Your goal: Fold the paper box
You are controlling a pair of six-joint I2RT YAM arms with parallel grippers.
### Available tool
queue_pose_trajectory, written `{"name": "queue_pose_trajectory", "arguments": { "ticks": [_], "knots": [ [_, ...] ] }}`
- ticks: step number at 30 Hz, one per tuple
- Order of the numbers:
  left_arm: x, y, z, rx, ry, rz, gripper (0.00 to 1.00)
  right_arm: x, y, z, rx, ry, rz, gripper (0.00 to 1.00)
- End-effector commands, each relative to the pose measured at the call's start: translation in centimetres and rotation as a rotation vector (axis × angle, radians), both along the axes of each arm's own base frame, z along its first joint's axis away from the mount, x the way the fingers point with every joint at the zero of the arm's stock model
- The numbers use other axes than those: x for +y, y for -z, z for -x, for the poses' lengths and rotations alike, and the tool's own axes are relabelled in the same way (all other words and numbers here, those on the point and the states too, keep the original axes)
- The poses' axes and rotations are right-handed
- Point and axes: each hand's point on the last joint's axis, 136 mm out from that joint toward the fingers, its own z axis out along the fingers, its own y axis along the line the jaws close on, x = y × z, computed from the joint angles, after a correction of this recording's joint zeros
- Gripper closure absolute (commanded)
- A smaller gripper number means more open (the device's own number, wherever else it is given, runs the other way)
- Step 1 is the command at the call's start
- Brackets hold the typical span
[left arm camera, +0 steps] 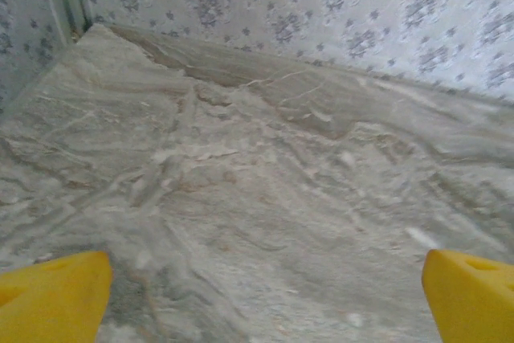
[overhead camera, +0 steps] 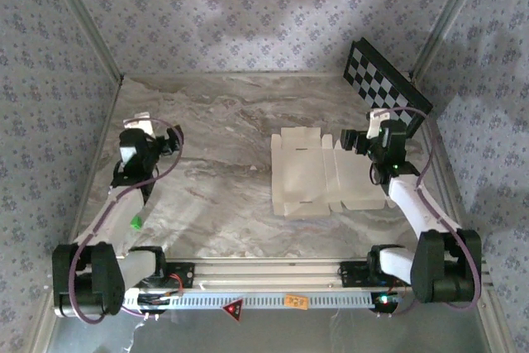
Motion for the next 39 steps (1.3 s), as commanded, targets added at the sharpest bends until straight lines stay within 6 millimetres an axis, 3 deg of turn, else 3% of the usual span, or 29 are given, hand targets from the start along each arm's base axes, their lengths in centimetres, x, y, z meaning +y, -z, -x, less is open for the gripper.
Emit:
{"name": "queue_pose_trajectory", "arguments": {
  "ticks": [1, 6, 10, 14, 18, 23, 27, 30, 33, 39],
  "knots": [
    [-3.2, 0.7, 1.8, 0.125, 0.046, 0.164, 0.03, 1.0, 3.6, 4.5, 0.294, 0.048, -0.131, 0.08],
    [-11.1, 0.0, 3.6, 0.186, 0.224, 0.268, 0.08, 3.0, 5.5, 7.3, 0.465, 0.039, -0.249, 0.15],
    [-18.0, 0.4, 5.6, 0.277, 0.395, 0.285, 0.13, 3.9, 6.5, 7.9, 0.531, -0.001, -0.259, 0.18],
    [-26.0, 1.4, 8.6, 0.380, 0.593, 0.265, 0.21, 5.1, 6.7, 7.1, 0.560, -0.063, -0.277, 0.21],
    [-33.9, 2.2, 12.1, 0.483, 0.798, 0.250, 0.37, 6.3, 6.8, 5.8, 0.588, -0.123, -0.300, 0.28],
    [-40.8, 3.7, 15.8, 0.587, 0.966, 0.208, 0.55, 7.7, 7.2, 3.1, 0.616, -0.170, -0.341, 0.45],
    [-44.4, 5.6, 18.3, 0.677, 1.057, 0.209, 0.66, 9.2, 7.9, 1.0, 0.653, -0.224, -0.378, 0.55],
    [-45.9, 7.5, 19.9, 0.748, 1.095, 0.203, 0.70, 10.3, 8.6, -0.6, 0.676, -0.266, -0.387, 0.62],
    [-46.4, 9.6, 20.8, 0.831, 1.093, 0.195, 0.72, 11.8, 8.8, -2.1, 0.695, -0.319, -0.390, 0.64],
    [-46.4, 11.7, 22.4, 0.925, 1.094, 0.178, 0.78, 14.2, 10.2, -3.8, 0.739, -0.380, -0.366, 0.66]
  ]
}}
